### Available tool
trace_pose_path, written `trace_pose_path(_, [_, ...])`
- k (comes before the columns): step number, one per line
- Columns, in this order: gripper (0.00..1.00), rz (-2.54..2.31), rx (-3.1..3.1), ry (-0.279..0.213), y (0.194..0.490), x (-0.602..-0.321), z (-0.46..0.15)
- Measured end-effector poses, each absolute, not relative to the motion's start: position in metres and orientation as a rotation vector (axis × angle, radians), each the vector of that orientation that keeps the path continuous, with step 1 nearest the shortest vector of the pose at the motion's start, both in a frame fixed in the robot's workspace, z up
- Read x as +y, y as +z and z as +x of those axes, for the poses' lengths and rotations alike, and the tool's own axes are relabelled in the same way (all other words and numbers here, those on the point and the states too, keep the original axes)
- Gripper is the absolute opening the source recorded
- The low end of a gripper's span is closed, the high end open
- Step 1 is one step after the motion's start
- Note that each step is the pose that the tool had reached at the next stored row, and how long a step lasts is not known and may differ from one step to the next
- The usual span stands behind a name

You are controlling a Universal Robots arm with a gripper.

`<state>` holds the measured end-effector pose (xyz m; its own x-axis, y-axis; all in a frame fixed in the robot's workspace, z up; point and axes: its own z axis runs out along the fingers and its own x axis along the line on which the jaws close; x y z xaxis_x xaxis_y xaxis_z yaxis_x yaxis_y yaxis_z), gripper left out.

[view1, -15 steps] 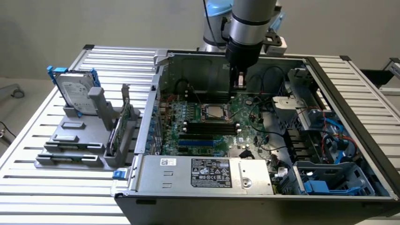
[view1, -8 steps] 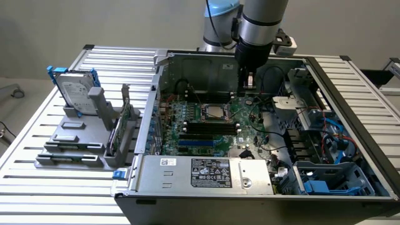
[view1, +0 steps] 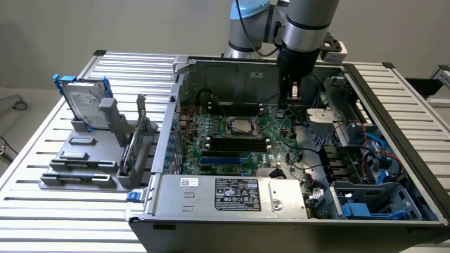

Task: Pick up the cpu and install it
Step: 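Close the cpu cover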

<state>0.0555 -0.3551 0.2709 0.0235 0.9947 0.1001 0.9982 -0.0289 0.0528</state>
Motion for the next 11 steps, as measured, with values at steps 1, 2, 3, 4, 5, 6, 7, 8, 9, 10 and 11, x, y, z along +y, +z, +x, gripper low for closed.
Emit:
trace_pose_path(1, [0.11, -2.225, -2.168, -0.172, 0.270, -0.355, 0.056])
trace_pose_path(2, [0.11, -2.225, -2.169, -0.172, 0.268, -0.355, 0.057])
trace_pose_path(3, [0.11, -2.225, -2.168, -0.172, 0.266, -0.355, 0.057])
trace_pose_path(4, [0.11, -2.225, -2.168, -0.173, 0.264, -0.354, 0.057])
trace_pose_path(5, [0.11, -2.225, -2.169, -0.172, 0.263, -0.354, 0.057])
trace_pose_path(6, [0.11, -2.225, -2.169, -0.173, 0.261, -0.354, 0.057])
trace_pose_path(7, [0.11, -2.225, -2.169, -0.172, 0.259, -0.354, 0.057])
trace_pose_path(8, [0.11, -2.225, -2.169, -0.173, 0.257, -0.354, 0.057])
trace_pose_path(9, [0.11, -2.225, -2.169, -0.173, 0.255, -0.353, 0.057])
trace_pose_path(10, [0.11, -2.225, -2.169, -0.172, 0.253, -0.353, 0.057])
trace_pose_path(11, [0.11, -2.225, -2.169, -0.172, 0.252, -0.353, 0.057])
